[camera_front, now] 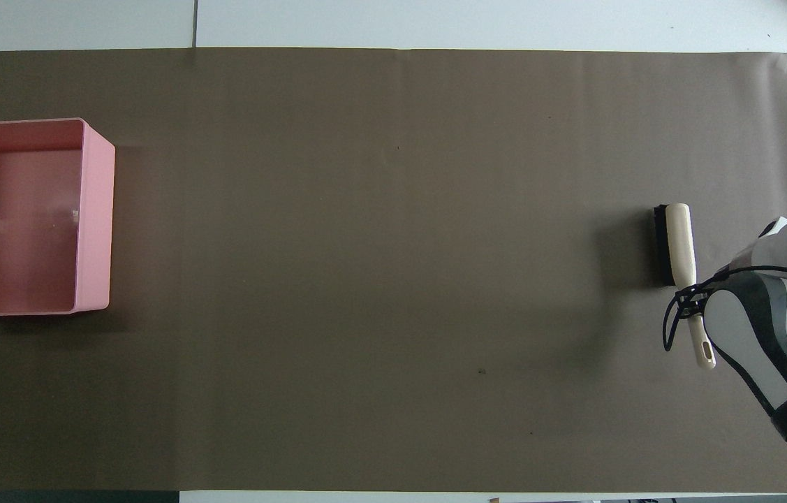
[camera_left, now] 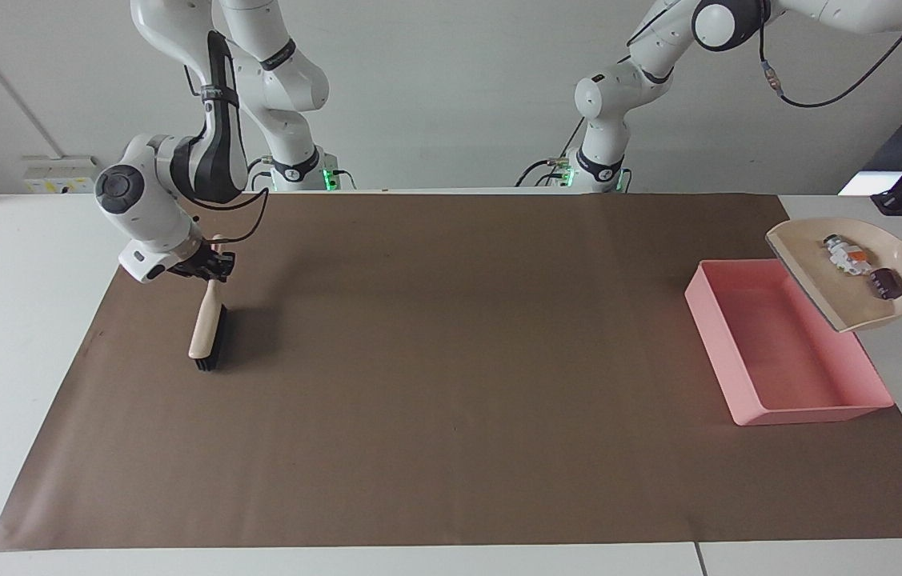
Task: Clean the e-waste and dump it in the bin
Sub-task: 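Tip the dustpan over the pink bin with the left gripper, then lower the dustpan back onto the table with the left gripper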
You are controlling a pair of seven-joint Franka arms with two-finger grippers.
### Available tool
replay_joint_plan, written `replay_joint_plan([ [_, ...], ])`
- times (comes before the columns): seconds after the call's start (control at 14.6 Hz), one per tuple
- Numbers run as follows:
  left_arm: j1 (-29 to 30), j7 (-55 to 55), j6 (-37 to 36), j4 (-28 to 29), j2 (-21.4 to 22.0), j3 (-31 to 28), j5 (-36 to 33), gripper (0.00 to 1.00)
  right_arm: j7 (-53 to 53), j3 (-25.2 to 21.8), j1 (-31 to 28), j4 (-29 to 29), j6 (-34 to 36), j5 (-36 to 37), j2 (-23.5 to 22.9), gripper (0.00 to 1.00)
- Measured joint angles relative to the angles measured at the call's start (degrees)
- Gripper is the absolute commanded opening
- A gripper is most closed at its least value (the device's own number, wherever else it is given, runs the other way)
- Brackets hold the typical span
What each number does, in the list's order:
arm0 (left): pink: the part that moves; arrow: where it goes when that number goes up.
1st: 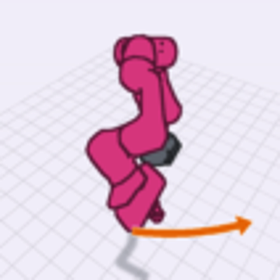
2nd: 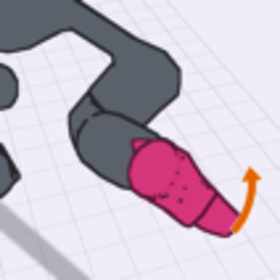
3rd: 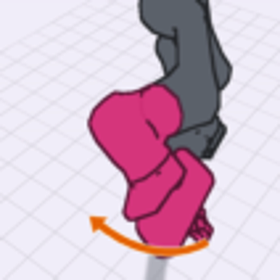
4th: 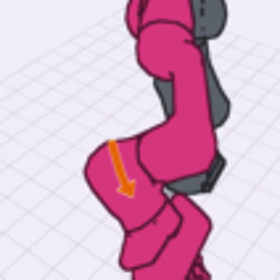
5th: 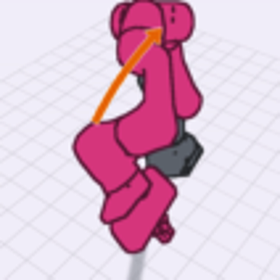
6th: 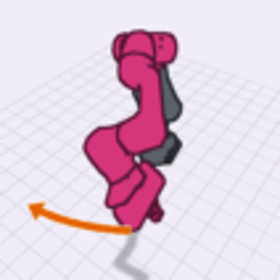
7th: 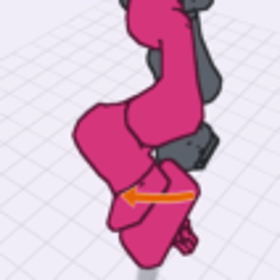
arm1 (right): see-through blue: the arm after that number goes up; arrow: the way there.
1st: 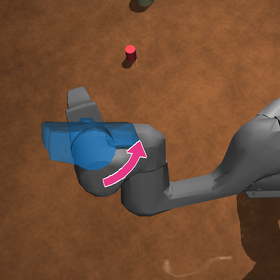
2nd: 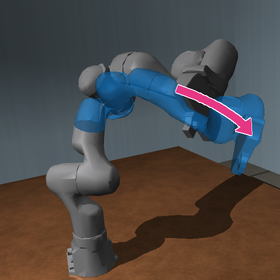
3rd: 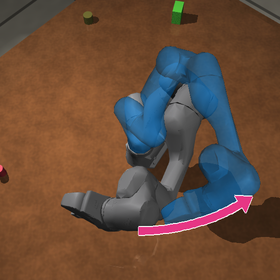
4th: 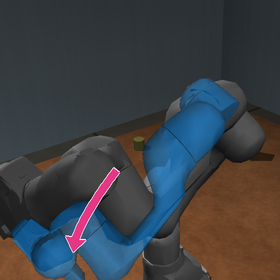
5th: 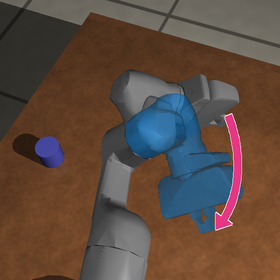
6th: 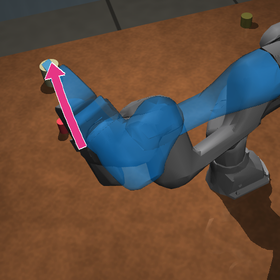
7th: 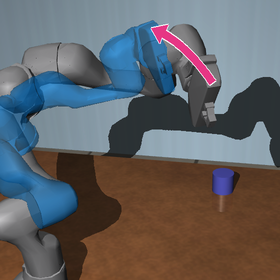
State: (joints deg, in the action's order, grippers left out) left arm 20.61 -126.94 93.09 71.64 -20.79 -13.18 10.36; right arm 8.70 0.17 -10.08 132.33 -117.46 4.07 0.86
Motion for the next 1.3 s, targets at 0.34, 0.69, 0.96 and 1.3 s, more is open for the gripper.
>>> replay_joint_plan([
  [0.34,-6.5,2.3,4.4,-0.5,-0.7,0.0,-15.7,0.00,-0.2,0.1,0.0,0.5,-0.6,0.0,0.0,0.09],
  [0.69,-14.7,13.9,10.5,4.0,-0.4,-0.1,-36.0,0.00,-0.2,0.1,0.0,0.9,-0.7,0.0,0.1,0.99],
  [0.96,-20.8,25.4,11.8,10.3,1.6,-0.1,-50.0,0.00,-0.1,0.2,0.8,0.3,-0.4,0.0,0.2,0.99],
  [1.3,-23.3,25.9,10.3,10.5,5.0,-0.3,-54.7,0.00,-4.4,0.4,5.4,-7.8,2.5,0.0,2.4,0.99],
])
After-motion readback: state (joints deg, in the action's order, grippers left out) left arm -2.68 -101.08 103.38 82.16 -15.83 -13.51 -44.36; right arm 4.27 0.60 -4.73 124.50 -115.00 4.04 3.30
